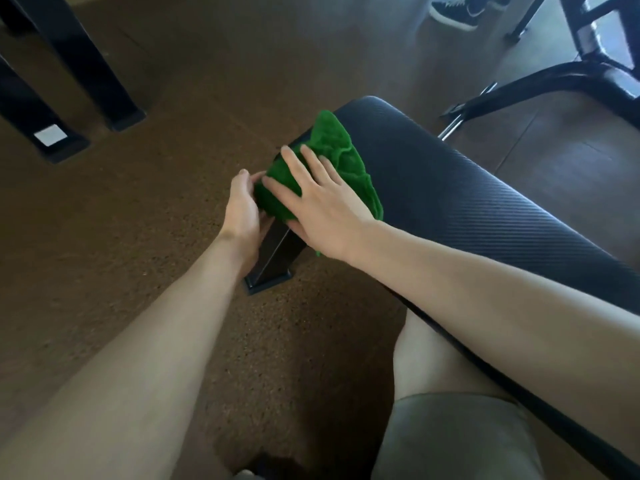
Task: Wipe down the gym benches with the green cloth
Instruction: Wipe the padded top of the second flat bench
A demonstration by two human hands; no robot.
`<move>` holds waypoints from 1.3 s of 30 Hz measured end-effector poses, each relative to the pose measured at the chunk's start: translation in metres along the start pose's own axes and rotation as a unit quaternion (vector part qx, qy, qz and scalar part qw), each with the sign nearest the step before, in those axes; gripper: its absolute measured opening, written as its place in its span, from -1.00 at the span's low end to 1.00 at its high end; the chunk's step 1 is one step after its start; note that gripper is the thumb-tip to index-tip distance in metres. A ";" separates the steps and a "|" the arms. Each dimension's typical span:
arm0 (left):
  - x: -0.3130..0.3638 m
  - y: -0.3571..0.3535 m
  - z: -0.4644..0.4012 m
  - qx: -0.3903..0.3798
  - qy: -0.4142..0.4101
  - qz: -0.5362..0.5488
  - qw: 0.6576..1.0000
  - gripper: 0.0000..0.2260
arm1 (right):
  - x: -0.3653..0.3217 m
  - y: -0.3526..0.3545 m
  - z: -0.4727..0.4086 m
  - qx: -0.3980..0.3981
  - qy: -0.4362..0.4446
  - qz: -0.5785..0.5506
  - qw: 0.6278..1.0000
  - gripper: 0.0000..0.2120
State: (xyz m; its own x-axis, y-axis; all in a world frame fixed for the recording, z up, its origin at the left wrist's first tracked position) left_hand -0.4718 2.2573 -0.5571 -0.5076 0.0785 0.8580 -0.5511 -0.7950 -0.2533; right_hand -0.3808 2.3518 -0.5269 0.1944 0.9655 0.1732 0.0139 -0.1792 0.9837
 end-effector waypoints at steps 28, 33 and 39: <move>-0.018 -0.019 -0.010 0.028 0.012 -0.029 0.999 -0.50 | 0.012 -0.006 0.081 0.055 0.020 -0.040 0.997 -0.46; -0.019 -0.020 -0.009 0.002 0.059 -0.019 0.998 -0.49 | 0.007 -0.007 0.060 0.043 -0.003 -0.044 0.998 -0.47; -0.014 -0.020 -0.008 0.034 0.044 -0.029 0.998 -0.28 | 0.016 0.002 0.156 0.007 0.026 -0.045 0.999 -0.58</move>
State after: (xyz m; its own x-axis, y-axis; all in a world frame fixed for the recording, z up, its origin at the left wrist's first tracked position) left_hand -0.4588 2.2771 -0.5671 -0.5339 0.1745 0.8273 -0.5364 -0.8263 -0.1719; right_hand -0.2251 2.3378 -0.5298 0.1408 0.9862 0.0868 0.0422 -0.0936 0.9947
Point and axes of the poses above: each hand's wrist, its own z-axis away from the middle knuckle, its own y-axis out of the back of the hand, x = y × z, the point moved 2 cm from there along -z, towards the middle knuckle, and after that the axes turned 4 degrees about z, right-handed, at the moved point
